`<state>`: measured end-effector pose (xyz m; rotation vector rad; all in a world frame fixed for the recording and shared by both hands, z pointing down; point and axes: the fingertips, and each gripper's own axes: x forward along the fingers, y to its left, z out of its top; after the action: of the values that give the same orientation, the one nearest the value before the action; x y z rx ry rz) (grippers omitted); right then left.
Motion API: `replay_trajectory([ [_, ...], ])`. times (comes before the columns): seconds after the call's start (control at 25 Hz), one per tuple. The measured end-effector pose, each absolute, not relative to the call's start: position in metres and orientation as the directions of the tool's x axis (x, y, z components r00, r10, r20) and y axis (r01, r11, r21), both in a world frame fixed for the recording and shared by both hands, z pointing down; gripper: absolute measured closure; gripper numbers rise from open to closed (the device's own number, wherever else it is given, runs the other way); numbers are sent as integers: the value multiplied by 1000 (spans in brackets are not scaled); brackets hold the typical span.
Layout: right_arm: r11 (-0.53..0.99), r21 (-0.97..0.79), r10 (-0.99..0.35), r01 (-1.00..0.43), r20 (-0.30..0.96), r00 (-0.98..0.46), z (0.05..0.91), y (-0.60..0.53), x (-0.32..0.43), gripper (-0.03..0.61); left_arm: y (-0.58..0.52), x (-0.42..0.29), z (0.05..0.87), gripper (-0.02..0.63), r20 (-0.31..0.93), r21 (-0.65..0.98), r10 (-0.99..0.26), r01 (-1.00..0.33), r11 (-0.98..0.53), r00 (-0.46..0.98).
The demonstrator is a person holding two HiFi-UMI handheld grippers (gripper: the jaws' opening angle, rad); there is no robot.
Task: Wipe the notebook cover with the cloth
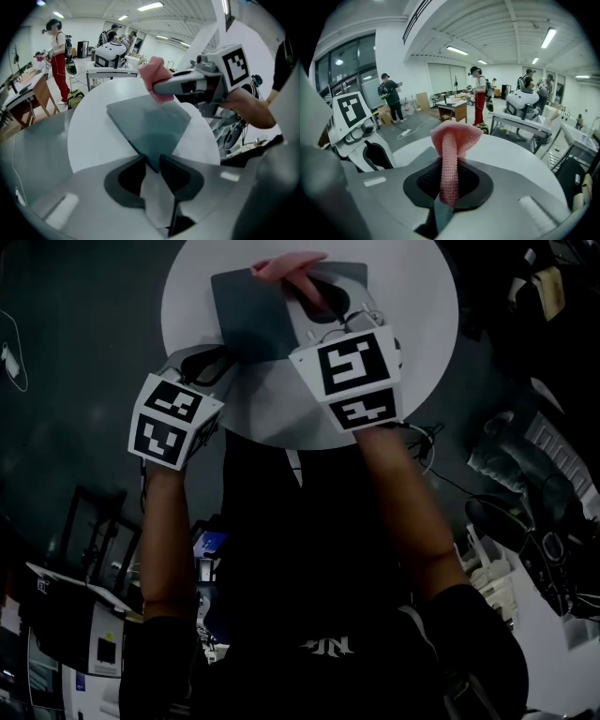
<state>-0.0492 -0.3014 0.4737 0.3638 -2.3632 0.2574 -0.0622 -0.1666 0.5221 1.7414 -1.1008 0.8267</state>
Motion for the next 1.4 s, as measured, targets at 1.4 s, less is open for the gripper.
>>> replay_trajectory([
  [1.4,973,-12,-135,-228,778,-613,513,-296,-35,549,-166,-72,524,515,880,304,-323,-935,-182,349],
])
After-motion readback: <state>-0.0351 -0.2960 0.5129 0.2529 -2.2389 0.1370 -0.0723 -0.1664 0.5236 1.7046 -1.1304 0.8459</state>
